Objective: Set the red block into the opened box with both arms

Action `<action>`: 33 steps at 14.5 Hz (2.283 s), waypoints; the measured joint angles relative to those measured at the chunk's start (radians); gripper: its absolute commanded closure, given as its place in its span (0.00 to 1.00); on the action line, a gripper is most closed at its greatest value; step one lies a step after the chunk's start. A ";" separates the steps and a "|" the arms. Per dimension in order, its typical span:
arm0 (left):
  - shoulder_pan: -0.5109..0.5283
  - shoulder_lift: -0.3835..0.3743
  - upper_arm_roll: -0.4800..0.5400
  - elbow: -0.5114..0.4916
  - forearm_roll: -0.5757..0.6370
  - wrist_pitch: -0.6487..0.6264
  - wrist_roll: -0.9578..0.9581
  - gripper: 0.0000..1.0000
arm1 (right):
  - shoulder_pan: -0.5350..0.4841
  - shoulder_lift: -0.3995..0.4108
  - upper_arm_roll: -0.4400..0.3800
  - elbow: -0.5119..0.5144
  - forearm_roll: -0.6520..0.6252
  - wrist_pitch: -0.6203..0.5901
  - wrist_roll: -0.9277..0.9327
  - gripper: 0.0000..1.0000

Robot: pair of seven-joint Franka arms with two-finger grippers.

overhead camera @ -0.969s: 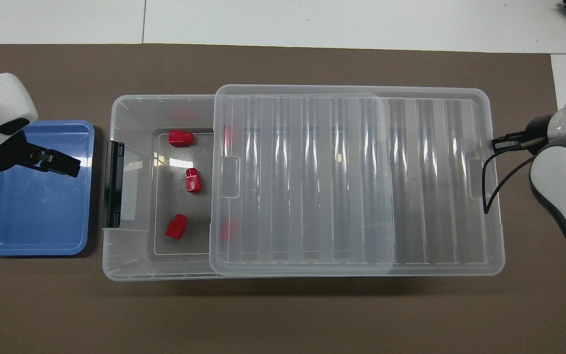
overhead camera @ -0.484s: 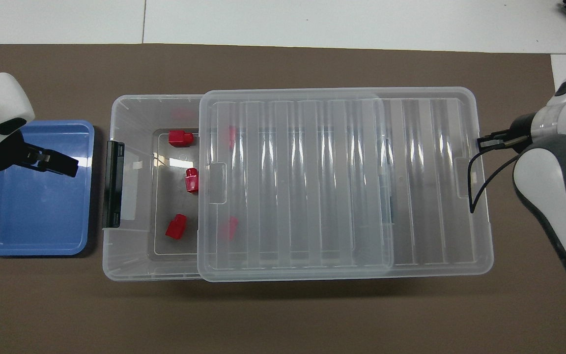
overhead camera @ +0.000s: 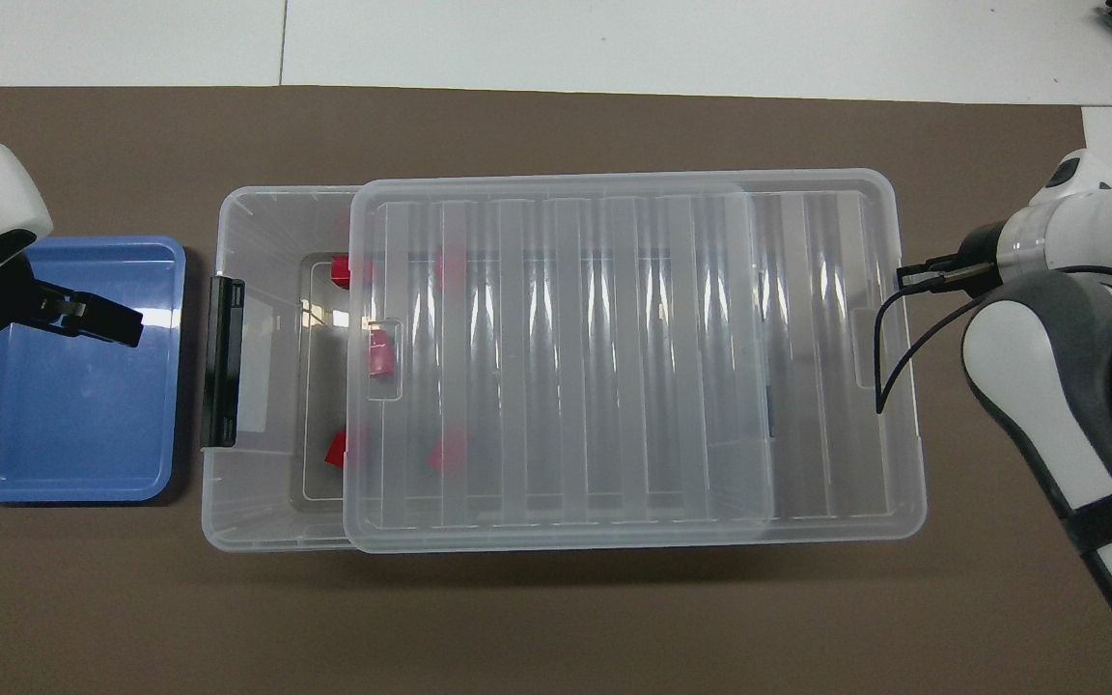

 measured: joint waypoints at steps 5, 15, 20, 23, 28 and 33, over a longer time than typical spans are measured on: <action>0.000 -0.004 0.000 0.000 0.000 0.000 0.000 0.00 | 0.012 0.000 0.016 0.007 0.000 0.000 0.073 1.00; 0.013 -0.004 0.006 0.000 0.000 -0.001 -0.004 0.00 | 0.037 0.003 0.059 0.006 0.051 0.019 0.209 1.00; 0.016 -0.004 0.007 0.000 0.000 -0.001 -0.010 0.00 | 0.064 0.003 0.073 0.006 0.058 0.022 0.264 1.00; 0.016 -0.005 0.008 0.000 0.000 -0.001 -0.085 0.00 | 0.078 0.003 0.073 0.007 0.058 0.025 0.292 1.00; 0.016 -0.005 0.004 0.000 0.000 -0.001 -0.130 0.00 | 0.079 0.003 0.083 0.007 0.059 0.025 0.293 1.00; 0.016 -0.006 0.008 0.000 0.000 -0.001 -0.131 0.00 | 0.084 0.003 0.095 0.007 0.060 0.025 0.294 1.00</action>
